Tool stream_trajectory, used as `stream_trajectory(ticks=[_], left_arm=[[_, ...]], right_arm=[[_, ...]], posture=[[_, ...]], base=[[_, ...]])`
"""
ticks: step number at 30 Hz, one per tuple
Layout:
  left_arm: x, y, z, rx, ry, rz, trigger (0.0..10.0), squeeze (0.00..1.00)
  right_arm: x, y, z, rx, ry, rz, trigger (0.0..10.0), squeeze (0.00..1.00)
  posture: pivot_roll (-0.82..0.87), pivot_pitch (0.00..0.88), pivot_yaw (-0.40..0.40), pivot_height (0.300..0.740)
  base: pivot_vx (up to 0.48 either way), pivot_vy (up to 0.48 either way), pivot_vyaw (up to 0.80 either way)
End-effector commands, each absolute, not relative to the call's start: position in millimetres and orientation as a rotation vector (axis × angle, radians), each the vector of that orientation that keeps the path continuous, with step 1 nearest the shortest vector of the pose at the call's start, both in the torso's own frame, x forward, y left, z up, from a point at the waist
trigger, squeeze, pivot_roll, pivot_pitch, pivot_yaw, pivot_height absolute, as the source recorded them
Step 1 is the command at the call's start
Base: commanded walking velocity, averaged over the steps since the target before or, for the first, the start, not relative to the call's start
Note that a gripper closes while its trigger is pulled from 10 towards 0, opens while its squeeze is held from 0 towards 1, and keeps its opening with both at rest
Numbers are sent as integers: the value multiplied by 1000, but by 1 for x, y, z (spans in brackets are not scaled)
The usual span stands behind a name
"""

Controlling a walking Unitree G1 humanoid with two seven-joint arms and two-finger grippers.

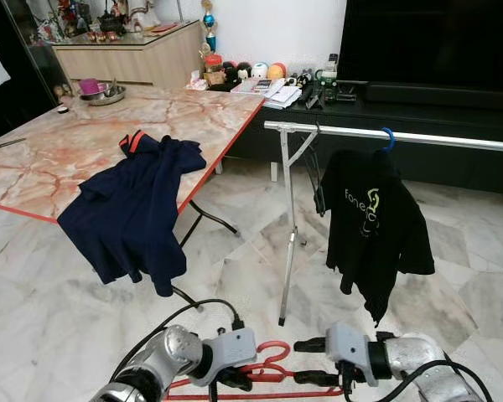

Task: Hang hanger

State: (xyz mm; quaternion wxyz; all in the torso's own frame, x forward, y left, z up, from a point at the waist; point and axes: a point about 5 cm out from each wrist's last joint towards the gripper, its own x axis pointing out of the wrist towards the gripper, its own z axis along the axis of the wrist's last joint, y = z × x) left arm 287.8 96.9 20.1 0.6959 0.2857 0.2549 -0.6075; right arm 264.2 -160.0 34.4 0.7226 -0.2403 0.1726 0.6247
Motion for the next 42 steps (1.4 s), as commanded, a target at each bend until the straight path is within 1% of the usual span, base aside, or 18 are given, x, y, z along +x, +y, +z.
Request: stream_trajectory(ticks=[1, 6, 7, 13, 15, 22, 30, 32, 34, 35, 36, 37, 38, 39, 42], left_arm=[[294, 93, 29, 645, 534, -1365, 10000, 0], [297, 87, 34, 643, 515, -1378, 10000, 0], [297, 87, 34, 644, 514, -1382, 10000, 0], [297, 83, 36, 640, 505, -1396, 10000, 0], [297, 82, 36, 648, 504, -1399, 10000, 0], [295, 79, 35, 649, 500, -1414, 10000, 0], [293, 75, 34, 653, 485, -1423, 10000, 0], [292, 72, 33, 651, 483, -1427, 10000, 0], [292, 71, 34, 657, 479, -1428, 10000, 0], [293, 71, 34, 660, 477, -1427, 10000, 0], [293, 72, 35, 660, 475, -1426, 10000, 0], [294, 72, 36, 660, 475, -1424, 10000, 0], [294, 72, 36, 660, 475, -1423, 10000, 0], [294, 73, 36, 661, 475, -1422, 10000, 0], [294, 73, 35, 660, 474, -1420, 10000, 0]], right_arm=[[261, -162, 27, -575, 427, 1390, 10000, 1000], [262, -158, 29, -574, 391, 1389, 10000, 1000], [262, -159, 29, -584, 394, 1393, 10000, 0], [265, -161, 28, -615, 386, 1346, 10000, 0], [268, -163, 26, -662, 387, 1314, 10000, 0], [268, -161, 20, -643, 408, 1280, 10000, 0], [262, -157, 6, -556, 486, 1242, 10000, 0], [260, -156, 2, -558, 501, 1225, 10000, 0], [260, -156, 1, -518, 509, 1217, 10000, 0], [260, -156, 1, -514, 504, 1215, 9608, 0], [260, -156, 2, -518, 497, 1217, 4824, 0], [260, -155, 2, -512, 497, 1221, 863, 0], [260, -155, 2, -507, 498, 1222, 863, 0], [261, -155, 2, -498, 498, 1219, 0, 0], [263, -158, 4, -479, 499, 1201, 0, 0]], posture=[[-61, 0, 45, 740], [-58, 0, 42, 740], [-58, 0, 42, 740], [-54, 0, 42, 740], [-53, 0, 43, 740], [-44, 0, 43, 740], [-39, 0, 42, 740], [-33, 0, 42, 740], [-30, 0, 42, 740], [-30, 0, 42, 740], [-30, 0, 42, 740], [-31, 0, 42, 740], [-31, 0, 42, 740], [-31, 0, 42, 740], [-32, 0, 42, 740]], base=[[0, 0, 0], [0, 0, 0], [0, 0, 0], [0, 0, 0], [0, 0, 0], [0, 0, 0], [0, 0, 0], [0, 0, 0], [0, 0, 0], [0, 0, 0], [0, 0, 0], [0, 0, 0], [0, 0, 0], [0, 0, 0], [0, 0, 0]])
